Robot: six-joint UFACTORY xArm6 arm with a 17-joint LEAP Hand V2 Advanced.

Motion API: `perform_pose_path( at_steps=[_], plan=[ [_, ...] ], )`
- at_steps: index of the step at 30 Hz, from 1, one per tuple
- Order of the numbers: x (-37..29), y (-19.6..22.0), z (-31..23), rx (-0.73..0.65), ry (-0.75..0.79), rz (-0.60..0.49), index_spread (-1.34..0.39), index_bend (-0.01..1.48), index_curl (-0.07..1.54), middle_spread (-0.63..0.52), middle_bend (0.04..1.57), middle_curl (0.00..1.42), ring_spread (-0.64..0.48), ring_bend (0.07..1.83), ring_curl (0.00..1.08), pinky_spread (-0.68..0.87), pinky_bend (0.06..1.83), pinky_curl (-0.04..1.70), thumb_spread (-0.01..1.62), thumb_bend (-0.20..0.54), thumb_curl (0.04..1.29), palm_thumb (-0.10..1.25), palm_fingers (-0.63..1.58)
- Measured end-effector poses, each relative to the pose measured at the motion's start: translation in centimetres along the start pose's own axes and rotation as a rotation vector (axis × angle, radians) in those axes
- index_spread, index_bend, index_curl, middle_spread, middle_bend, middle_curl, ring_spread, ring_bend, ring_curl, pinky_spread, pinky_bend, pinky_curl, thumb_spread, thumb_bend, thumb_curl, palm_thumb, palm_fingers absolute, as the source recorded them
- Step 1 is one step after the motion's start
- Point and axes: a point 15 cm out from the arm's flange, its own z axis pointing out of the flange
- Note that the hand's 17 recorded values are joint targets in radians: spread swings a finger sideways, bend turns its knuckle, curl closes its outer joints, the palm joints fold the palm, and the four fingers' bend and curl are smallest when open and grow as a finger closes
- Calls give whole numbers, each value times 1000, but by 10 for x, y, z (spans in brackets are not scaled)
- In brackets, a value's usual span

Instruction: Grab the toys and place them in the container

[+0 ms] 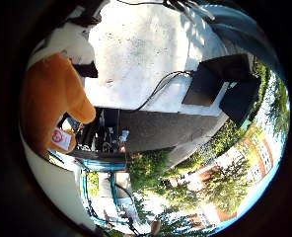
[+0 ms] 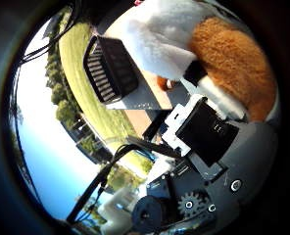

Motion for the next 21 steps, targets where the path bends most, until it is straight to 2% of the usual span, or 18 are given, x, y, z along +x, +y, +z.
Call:
perform_pose_path(
  at_steps=[6,11,16,21],
  plan=[
    [-129,51,-73,98,82,-203,-913,571,955,-191,1343,995,-119,1527,839,138,1773,574,1117,14,759,975,737],
    [-235,58,-82,130,154,-365,-954,560,1070,-190,1379,1010,-123,1564,851,130,1786,612,1129,-3,790,977,696],
    [-330,52,-59,118,157,-446,-984,544,1186,-188,1406,1017,-125,1592,855,125,1787,651,1135,-9,820,976,669],
    [-407,-1,-18,164,180,-478,-999,525,1284,-185,1422,1019,-125,1608,854,122,1788,688,1133,-8,847,984,657]
  ],
)
